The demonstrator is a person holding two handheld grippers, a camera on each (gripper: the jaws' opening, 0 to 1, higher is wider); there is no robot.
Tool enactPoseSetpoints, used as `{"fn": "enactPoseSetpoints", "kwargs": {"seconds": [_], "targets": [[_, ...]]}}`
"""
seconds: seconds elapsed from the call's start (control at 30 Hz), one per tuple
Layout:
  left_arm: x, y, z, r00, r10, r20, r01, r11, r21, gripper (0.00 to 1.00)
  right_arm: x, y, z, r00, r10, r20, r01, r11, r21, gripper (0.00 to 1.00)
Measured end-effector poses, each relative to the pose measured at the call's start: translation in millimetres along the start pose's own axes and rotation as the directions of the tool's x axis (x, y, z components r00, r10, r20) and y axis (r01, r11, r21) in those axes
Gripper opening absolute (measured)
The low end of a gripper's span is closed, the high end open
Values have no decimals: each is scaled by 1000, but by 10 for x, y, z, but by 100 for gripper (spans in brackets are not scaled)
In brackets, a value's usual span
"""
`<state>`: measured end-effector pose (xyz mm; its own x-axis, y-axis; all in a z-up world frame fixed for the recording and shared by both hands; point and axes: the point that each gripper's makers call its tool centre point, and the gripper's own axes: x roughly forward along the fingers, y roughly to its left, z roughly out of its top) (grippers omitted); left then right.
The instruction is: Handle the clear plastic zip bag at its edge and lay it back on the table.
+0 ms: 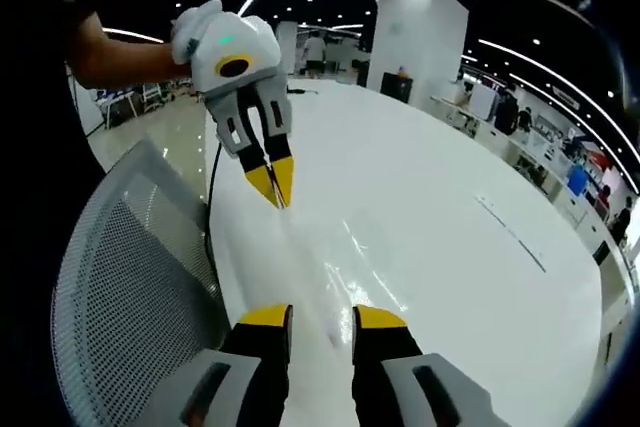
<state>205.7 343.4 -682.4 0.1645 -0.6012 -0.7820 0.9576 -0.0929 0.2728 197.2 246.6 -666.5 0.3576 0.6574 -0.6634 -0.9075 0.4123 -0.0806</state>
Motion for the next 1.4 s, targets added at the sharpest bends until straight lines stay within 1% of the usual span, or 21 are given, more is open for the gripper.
{"fn": "enactPoseSetpoints", "kwargs": {"seconds": [0.17,0.23,0.43,0.63,0.73,0.8,0.87,1.1,1.23,1.4], "targets": [[-5,-20,13,1000,-2,2,2,1000,10,0,32,-87,120,999,-22,28,22,1000,2,18],[-5,-27,20,1000,-2,4,2,1000,10,0,73,-111,128,999,-29,26,29,1000,-2,17],[-11,-32,29,1000,-3,15,3,1000,0,0,208,-24,95,1000,16,7,-16,1000,-1,15],[-26,-42,51,999,-2,32,2,1000,-9,0,286,9,61,999,48,-12,-48,999,3,12],[-31,-44,57,999,-4,44,4,1000,-12,0,314,40,53,998,66,-15,-66,998,4,8],[-36,-37,72,999,1,51,0,1000,-10,0,334,71,45,997,79,-19,-79,997,1,2],[-47,-17,83,998,9,59,-9,1000,-11,0,353,98,39,996,84,-23,-84,996,-7,0],[-59,29,82,997,32,67,-30,999,-22,0,372,128,32,995,90,-32,-91,994,-54,0],[-55,19,71,997,28,68,-26,999,-31,0,368,129,33,995,89,-35,-91,994,-64,0],[-105,31,125,994,32,104,-25,998,-64,0,354,124,30,995,90,-33,-92,994,-54,0]]}}
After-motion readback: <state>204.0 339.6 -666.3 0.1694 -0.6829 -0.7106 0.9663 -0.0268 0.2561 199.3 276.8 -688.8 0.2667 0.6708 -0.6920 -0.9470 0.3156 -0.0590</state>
